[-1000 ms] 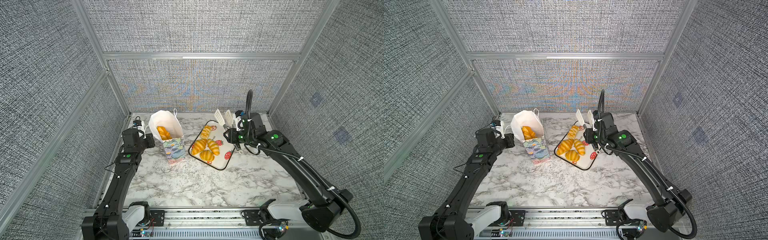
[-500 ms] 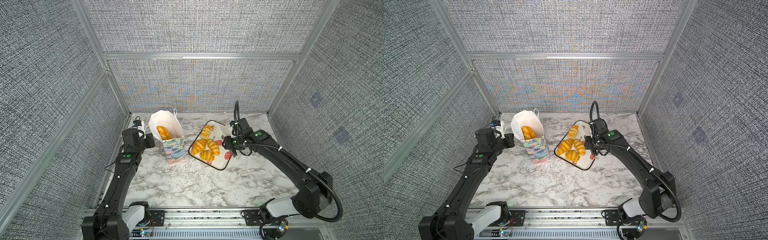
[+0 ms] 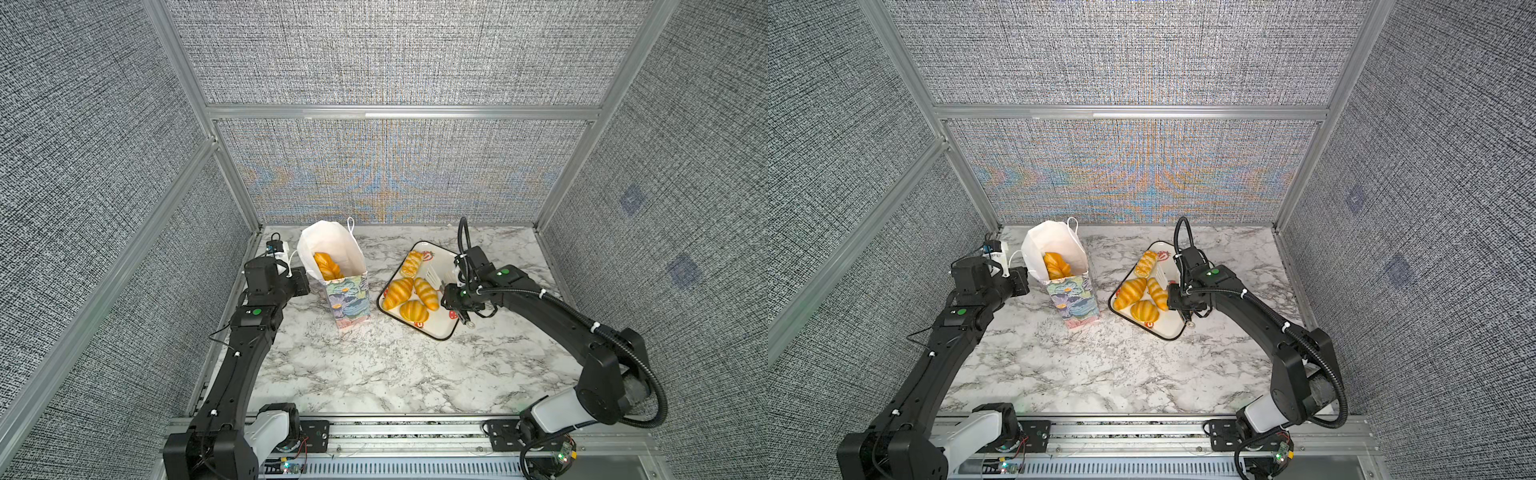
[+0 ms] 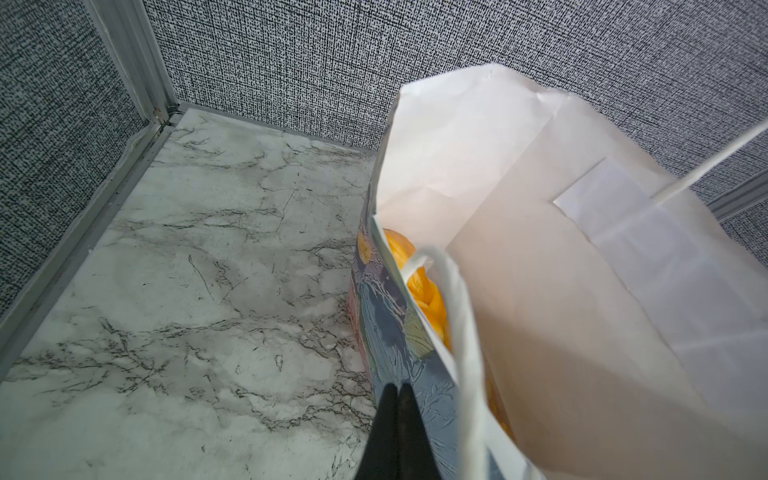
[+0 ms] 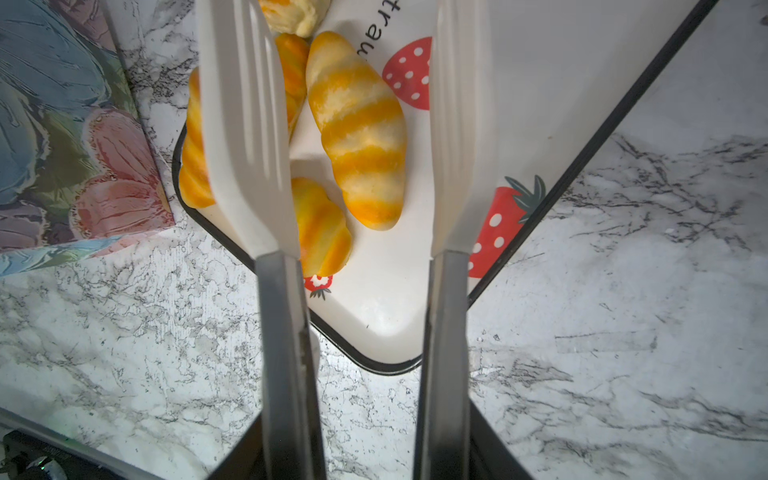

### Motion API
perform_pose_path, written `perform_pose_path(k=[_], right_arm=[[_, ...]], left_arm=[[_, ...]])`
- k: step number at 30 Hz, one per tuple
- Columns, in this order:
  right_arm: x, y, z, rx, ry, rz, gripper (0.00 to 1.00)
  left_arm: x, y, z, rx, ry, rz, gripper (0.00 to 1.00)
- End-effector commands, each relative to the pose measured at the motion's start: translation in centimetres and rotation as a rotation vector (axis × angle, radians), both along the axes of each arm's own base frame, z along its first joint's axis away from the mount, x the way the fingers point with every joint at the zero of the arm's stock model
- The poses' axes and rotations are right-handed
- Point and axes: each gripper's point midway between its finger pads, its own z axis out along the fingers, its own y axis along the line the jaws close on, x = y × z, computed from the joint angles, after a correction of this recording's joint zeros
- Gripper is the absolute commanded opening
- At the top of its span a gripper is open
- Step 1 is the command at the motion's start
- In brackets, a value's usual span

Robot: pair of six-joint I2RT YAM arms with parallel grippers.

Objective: Place the fake bread into the paper bag

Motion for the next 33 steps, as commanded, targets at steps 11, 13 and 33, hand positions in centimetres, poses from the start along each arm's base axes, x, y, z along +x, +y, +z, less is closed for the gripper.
perform_pose_path(k=[11, 13, 33], right_arm=[[0.0, 1.1, -1.2, 0.024, 0.024, 0.016, 0.51], [0.0, 1.2, -1.4, 0.022, 0.029, 0.016, 0.51], [0.3, 1.6, -3.6, -0.031, 0.072, 0.033, 0.53]], left_arm=[[0.1, -0.1, 0.3, -0.002, -0.015, -0.006, 0.0], [0.1, -0.1, 0.3, -0.003, -0.015, -0.007, 0.0], [0.1, -0.1, 0.3, -0.004, -0.014, -0.006, 0.0]])
